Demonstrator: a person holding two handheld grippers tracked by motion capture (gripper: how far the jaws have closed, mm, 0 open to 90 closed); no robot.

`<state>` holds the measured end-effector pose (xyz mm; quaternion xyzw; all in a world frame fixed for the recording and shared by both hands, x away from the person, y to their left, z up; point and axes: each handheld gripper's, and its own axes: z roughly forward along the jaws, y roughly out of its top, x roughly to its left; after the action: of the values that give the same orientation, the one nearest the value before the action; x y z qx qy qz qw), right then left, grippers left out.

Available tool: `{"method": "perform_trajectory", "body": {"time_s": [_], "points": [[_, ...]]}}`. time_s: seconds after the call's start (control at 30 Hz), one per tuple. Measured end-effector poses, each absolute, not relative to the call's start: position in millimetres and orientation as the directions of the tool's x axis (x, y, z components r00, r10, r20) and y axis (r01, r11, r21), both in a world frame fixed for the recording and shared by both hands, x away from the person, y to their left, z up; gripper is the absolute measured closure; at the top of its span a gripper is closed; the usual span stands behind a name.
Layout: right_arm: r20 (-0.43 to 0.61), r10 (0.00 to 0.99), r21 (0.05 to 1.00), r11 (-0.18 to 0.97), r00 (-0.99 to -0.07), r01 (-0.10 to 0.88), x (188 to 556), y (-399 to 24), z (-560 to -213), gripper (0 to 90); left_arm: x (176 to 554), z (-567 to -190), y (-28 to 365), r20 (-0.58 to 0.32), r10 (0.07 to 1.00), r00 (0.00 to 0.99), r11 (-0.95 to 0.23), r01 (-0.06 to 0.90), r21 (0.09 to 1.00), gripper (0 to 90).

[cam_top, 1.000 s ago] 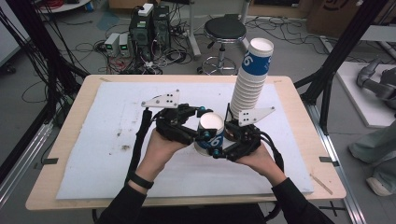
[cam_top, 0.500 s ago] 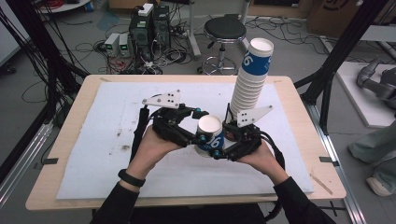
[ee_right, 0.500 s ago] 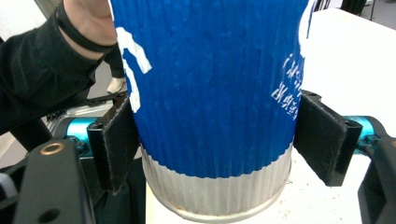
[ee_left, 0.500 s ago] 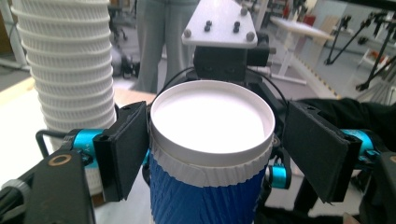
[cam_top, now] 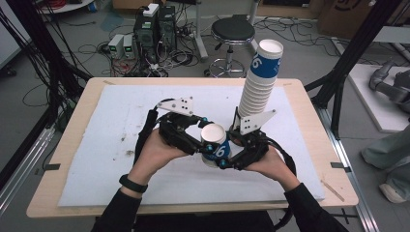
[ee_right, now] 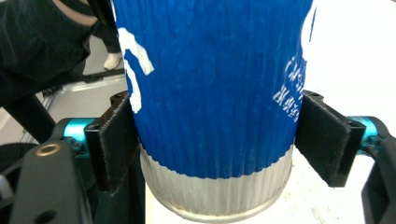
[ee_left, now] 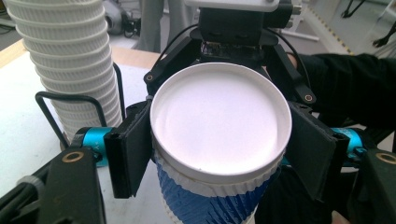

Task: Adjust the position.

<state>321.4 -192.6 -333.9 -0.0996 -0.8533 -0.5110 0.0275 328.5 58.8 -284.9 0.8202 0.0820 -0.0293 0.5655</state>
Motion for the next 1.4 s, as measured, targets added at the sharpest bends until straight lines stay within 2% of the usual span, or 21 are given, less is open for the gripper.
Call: {"method": "perform_trajectory", "body": {"time_s": [0.37, 0.9, 1.17, 1.27, 1.4], "points": [[0.211, 0.135, 0.921, 0.304, -0.968, 0.243, 322, -202, -325, 17.5, 330, -282, 71, -0.173, 0.073, 0.982, -0.140, 0.182, 0.973, 29.0], [0.240, 0.140, 0.917, 0.293, -0.961, 0.272, 323, -197, -329, 15.0, 330, -285, 72, -0.171, 0.080, 0.982, -0.083, 0.178, 0.981, 29.2], [0.205, 0.129, 0.923, 0.305, -0.970, 0.236, 323, -200, -327, 19.3, 329, -285, 74, -0.171, 0.083, 0.982, -0.105, 0.179, 0.978, 29.1], [0.202, 0.118, 0.913, 0.337, -0.972, 0.230, 323, -200, -326, 20.1, 327, -284, 73, -0.156, 0.089, 0.984, -0.145, 0.167, 0.975, 28.6], [0.197, 0.119, 0.895, 0.383, -0.973, 0.228, 324, -199, -327, 21.0, 326, -281, 71, -0.155, 0.098, 0.983, -0.236, 0.174, 0.956, 23.1]]}}
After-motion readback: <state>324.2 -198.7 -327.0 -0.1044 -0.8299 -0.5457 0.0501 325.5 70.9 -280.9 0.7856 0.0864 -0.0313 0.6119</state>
